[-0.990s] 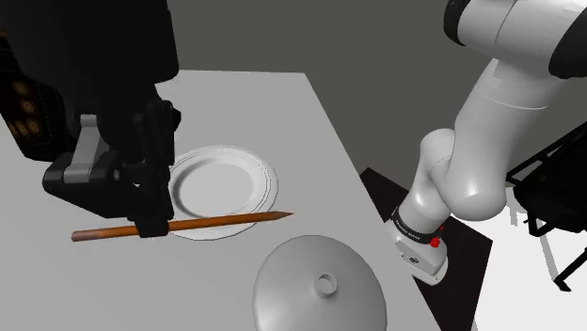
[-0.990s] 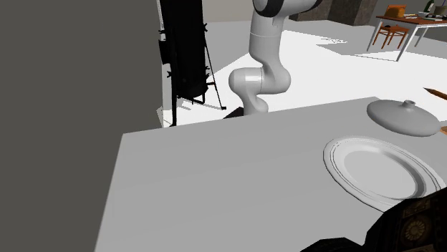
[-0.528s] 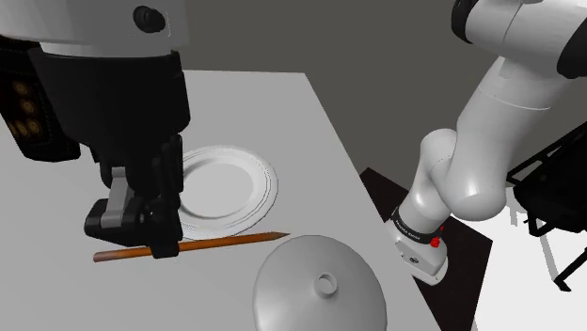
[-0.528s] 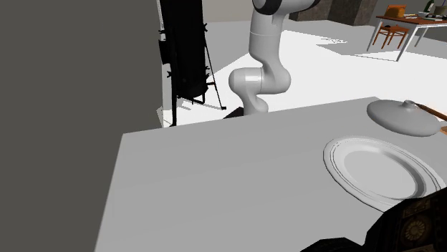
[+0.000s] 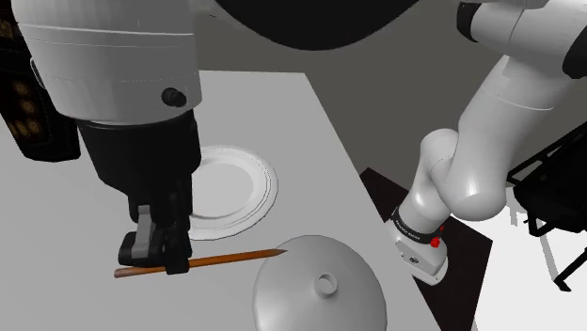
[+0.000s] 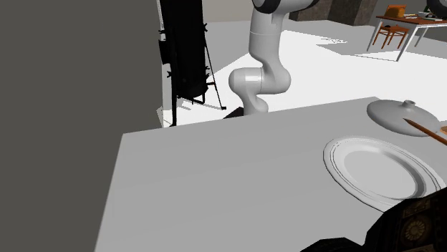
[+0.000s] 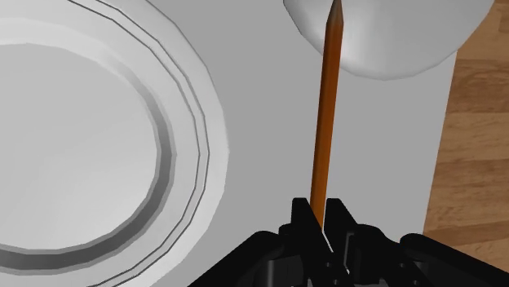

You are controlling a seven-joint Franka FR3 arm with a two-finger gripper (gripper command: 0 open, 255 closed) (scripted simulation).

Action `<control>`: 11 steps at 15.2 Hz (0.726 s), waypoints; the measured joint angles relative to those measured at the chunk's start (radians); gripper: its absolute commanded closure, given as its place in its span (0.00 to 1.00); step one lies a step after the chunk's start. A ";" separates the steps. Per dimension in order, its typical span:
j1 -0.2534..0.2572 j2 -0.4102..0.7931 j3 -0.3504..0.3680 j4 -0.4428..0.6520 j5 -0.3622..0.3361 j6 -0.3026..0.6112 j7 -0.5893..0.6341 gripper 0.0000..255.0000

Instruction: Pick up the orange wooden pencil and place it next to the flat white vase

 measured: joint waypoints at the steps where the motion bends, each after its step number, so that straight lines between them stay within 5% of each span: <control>1: 0.001 0.000 0.001 -0.013 0.000 0.014 -0.002 1.00; 11: 0.001 0.002 0.001 -0.082 0.003 0.086 -0.016 1.00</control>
